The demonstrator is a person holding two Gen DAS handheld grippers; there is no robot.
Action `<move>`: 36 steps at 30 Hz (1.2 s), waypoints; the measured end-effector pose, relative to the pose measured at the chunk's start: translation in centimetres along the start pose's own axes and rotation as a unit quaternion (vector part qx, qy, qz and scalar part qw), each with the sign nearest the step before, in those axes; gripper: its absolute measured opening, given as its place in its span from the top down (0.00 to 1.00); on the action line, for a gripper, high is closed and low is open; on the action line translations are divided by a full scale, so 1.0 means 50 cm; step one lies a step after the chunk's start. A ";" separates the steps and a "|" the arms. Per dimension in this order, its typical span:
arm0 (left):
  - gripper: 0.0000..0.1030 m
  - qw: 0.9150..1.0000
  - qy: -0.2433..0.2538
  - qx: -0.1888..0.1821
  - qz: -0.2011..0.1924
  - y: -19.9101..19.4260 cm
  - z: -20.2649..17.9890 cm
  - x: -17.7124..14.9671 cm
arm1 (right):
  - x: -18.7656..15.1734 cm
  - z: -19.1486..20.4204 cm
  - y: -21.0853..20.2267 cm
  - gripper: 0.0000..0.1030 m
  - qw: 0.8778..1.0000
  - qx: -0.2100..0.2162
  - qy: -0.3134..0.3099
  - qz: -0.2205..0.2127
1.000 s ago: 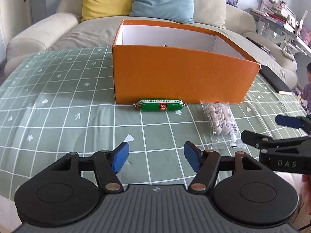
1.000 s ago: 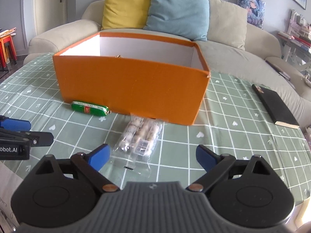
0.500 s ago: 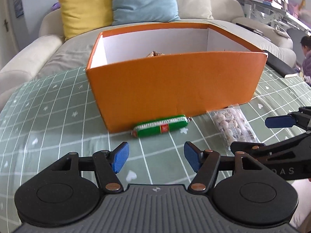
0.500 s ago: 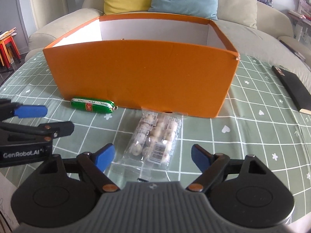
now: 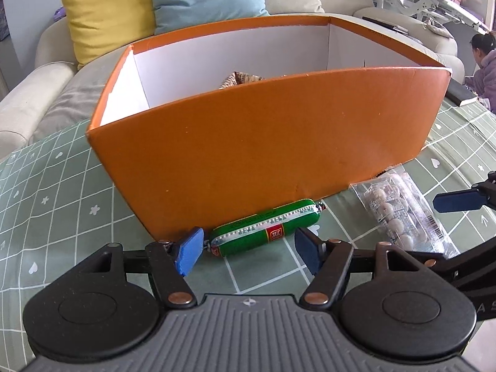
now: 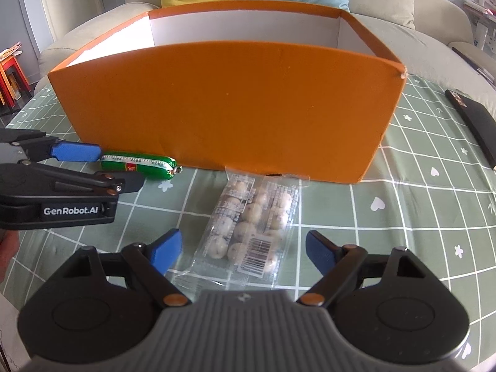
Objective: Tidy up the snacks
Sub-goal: 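Grasp the green sausage stick with the left gripper while the right gripper grasps the clear egg pack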
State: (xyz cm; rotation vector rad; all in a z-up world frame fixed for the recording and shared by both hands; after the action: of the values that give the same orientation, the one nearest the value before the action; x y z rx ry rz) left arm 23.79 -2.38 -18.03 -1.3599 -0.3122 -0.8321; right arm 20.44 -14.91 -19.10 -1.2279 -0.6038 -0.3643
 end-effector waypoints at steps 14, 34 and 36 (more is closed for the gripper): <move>0.61 0.999 0.036 -0.029 0.020 -0.028 -0.024 -0.015 | -0.004 0.005 0.001 0.36 1.000 -0.012 -0.025 0.009; 0.50 0.981 0.183 -0.060 0.029 0.008 -0.110 0.039 | 0.000 -0.009 0.002 0.33 0.999 -0.010 -0.031 0.015; 0.61 0.983 0.165 -0.069 0.038 0.013 -0.111 0.044 | -0.003 -0.007 0.002 0.33 0.999 -0.010 -0.032 0.014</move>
State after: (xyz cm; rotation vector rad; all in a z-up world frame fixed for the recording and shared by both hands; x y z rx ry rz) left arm 24.30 -8.34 -18.35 -1.3274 0.0570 -1.0116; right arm 20.48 -15.22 -19.35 -1.2696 -0.6373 -0.3091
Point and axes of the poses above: each gripper's, at about its wrist camera, not at the fingertips, and y roughly the way its jaws point, z to its left, x to its top, the point moved 6 cm from there along y, roughly the way its jaws point, and after that the axes turned 11 degrees about x, right-handed, at the moved point
